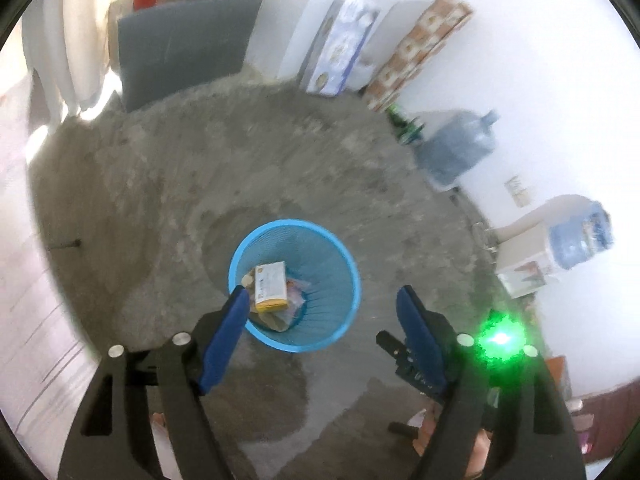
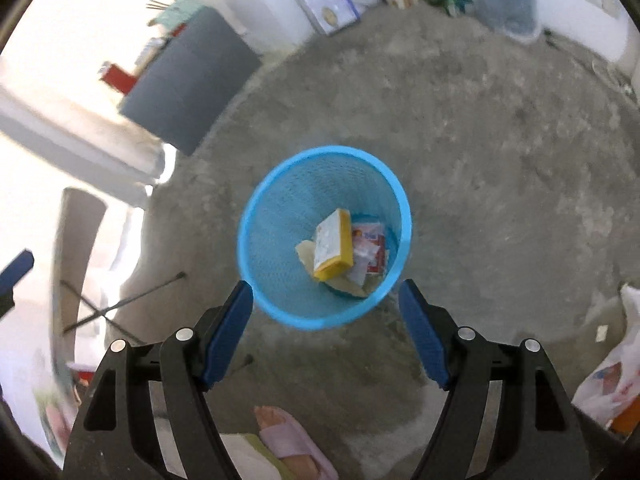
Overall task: Collect trash
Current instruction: 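Open both tools to drop the box and bag into the wastebasket, then move both tools back over the table toward the pink sponge and container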
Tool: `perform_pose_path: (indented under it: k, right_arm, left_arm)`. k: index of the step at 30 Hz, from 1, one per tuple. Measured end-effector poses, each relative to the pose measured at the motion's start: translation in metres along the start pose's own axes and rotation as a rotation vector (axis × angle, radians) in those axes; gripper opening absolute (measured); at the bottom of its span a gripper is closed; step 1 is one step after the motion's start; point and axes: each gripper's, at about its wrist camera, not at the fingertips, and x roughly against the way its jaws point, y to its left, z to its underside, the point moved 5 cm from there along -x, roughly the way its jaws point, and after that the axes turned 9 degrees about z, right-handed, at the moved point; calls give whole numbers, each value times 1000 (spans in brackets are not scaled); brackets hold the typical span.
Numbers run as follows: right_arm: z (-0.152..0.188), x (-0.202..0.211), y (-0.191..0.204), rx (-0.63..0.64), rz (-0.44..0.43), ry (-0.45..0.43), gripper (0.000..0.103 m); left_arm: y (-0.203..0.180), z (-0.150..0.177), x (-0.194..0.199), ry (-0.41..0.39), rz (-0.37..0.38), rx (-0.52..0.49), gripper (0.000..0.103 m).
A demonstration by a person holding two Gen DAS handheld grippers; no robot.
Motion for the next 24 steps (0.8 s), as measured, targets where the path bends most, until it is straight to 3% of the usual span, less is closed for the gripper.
perform_pose_path:
  k: [3, 8, 15, 18, 24]
  right_arm:
    - [22, 42, 12, 35, -35, -61, 79]
    - [65, 92, 42, 86, -120, -89, 83]
    - [101, 143, 109, 219, -234, -135, 87]
    - [115, 160, 154, 345, -282, -160, 91]
    - [157, 171, 249, 658, -365, -174, 95]
  left_arm:
    - [-10, 24, 47, -36, 17, -42, 76]
    - [-13, 81, 122, -110, 54, -109, 77]
    - [14, 165, 225, -213, 70, -196, 78]
    - [44, 196, 267, -285, 44, -166, 78]
    - [110, 258, 331, -461, 12, -10, 78]
